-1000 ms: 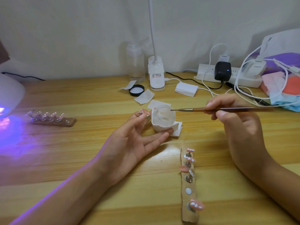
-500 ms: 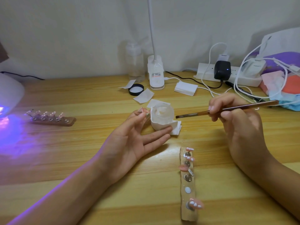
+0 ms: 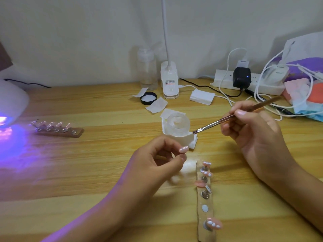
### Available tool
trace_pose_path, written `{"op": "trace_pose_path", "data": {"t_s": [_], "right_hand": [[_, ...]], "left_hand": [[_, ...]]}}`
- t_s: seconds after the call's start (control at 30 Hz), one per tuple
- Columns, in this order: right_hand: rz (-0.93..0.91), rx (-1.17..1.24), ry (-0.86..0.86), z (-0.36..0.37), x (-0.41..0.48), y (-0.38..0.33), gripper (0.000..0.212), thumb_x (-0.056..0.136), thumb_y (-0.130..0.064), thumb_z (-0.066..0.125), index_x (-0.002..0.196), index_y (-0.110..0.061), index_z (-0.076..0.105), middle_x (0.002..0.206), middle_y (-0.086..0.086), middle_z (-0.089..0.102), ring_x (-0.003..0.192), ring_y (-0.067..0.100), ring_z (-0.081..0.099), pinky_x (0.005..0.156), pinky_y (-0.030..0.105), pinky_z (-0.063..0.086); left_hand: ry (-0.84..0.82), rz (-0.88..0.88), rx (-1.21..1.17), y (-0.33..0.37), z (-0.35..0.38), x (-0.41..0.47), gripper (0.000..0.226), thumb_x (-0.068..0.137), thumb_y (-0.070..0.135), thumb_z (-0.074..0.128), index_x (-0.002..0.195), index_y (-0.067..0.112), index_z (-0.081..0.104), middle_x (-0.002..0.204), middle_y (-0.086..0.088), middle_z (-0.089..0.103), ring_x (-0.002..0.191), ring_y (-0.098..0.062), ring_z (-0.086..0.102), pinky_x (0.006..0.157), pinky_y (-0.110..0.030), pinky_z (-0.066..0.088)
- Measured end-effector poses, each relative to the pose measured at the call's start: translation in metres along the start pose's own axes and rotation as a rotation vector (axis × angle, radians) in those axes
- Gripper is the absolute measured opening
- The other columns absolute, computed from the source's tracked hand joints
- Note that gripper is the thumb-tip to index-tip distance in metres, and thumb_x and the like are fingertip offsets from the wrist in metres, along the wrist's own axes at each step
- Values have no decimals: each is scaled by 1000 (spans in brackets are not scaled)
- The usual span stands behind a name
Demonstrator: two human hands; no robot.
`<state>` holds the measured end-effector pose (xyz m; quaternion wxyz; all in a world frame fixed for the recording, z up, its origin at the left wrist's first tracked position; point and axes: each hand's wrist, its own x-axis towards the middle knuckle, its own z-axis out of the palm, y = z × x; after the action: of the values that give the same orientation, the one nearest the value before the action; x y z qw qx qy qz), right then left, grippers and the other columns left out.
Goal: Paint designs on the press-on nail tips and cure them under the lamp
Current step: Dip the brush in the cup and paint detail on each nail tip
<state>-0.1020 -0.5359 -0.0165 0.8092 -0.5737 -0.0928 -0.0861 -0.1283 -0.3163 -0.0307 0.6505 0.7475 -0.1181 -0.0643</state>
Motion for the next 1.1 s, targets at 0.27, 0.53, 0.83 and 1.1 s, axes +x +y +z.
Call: {"op": "trace_pose_path", "data": {"t_s": [0.27,0.53,0.83,1.1], "right_hand": [[-13,-82,-65,3,-6,0,11,84,-16,58,82,-23,66,72,3,66,65,16,65,64,23,54],[-18,-80,-104,0,-5,1,13,83,-17,58,81,-25,67,75,3,66,67,16,65,66,24,54],[-27,-149,-83,3,-7,2,10,85,-13,51,86,-17,61,75,3,67,70,16,66,68,24,54],[-117,-216,-39,6,-11,1,9,86,-12,51,91,-14,57,79,2,68,75,17,67,76,28,55]], "left_hand": [[-12,40,-36,4,-1,0,5,77,23,70,79,27,69,74,9,61,67,-6,54,63,-19,48],[-11,15,-47,3,-1,1,5,77,28,71,81,31,70,81,8,69,75,-6,62,72,-23,52],[-28,17,-52,2,-2,2,6,77,25,72,81,30,70,82,8,70,75,-5,62,71,-23,53],[-28,-4,-106,4,-2,2,6,76,24,72,80,28,69,78,6,68,69,-7,63,69,-20,53]]}}
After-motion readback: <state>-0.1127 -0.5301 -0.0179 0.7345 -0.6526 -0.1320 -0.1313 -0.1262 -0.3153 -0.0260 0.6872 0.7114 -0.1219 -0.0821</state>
